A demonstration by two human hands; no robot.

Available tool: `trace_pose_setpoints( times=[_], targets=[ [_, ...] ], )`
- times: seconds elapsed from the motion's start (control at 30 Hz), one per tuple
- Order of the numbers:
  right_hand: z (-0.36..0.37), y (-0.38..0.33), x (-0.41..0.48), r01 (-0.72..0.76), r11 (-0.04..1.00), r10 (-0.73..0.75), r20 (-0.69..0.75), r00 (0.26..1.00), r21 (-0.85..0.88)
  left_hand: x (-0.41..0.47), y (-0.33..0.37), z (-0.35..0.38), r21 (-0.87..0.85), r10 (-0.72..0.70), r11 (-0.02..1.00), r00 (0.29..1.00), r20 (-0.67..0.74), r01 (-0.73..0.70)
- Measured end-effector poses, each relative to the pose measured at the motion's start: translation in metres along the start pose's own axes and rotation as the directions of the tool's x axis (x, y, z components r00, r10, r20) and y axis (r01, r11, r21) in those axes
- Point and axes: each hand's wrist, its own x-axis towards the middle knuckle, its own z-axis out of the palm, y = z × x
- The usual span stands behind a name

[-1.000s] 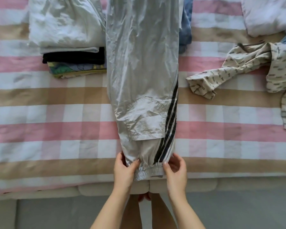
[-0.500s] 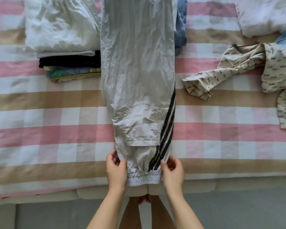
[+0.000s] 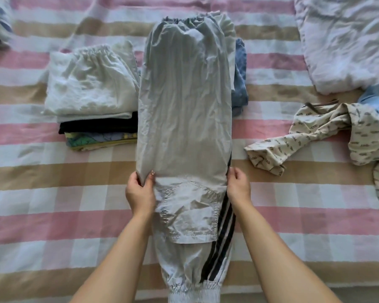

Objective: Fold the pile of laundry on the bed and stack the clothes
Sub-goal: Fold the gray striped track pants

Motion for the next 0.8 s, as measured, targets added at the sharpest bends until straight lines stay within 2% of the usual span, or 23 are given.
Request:
trace_pose_setpoints(
  times=[0.1,0.2,0.27,0.37,0.43,0.6,0.67,0.8],
  targets=[
    [-0.004,0.008,0.001,0.027,0.992,-0.038,-0.096,0.995,-0.122,-0.004,-0.012,-0.008,-0.005,-0.040,0.999,0.995,-0.096,0.039],
    [-0.002,0.011,-0.003,-0.016,0.983,-0.003,-0.106,0.994,-0.185,-0.006,-0.019,-0.012,0.012,-0.092,0.996,0.994,-0.061,0.093],
    [0.000,0.003,0.001,0.001,0.986,-0.017,-0.097,0.995,-0.164,0.000,-0.012,-0.012,0.017,-0.085,0.996,0.995,-0.046,0.085],
    [0.001,-0.029,0.017,0.144,0.986,-0.156,-0.147,0.977,-0.086,0.025,0.017,-0.008,0.040,0.045,0.998,0.998,-0.035,-0.043],
    [0.005,-0.059,0.029,0.249,0.965,-0.261,-0.179,0.949,-0.083,0.044,0.045,-0.001,0.035,0.136,0.990,0.990,0.029,-0.137],
    [0.021,-0.146,0.075,0.488,0.856,-0.514,-0.190,0.836,-0.170,0.103,0.118,0.032,0.073,0.411,0.903,0.901,0.141,-0.423],
    [0.027,-0.174,0.094,0.513,0.836,-0.543,-0.157,0.825,-0.195,0.127,0.144,0.049,0.045,0.409,0.905,0.893,0.186,-0.423],
    [0.037,-0.201,0.127,0.451,0.860,-0.481,-0.085,0.872,-0.240,0.167,0.172,0.076,0.040,0.301,0.946,0.915,0.267,-0.323]
  ],
)
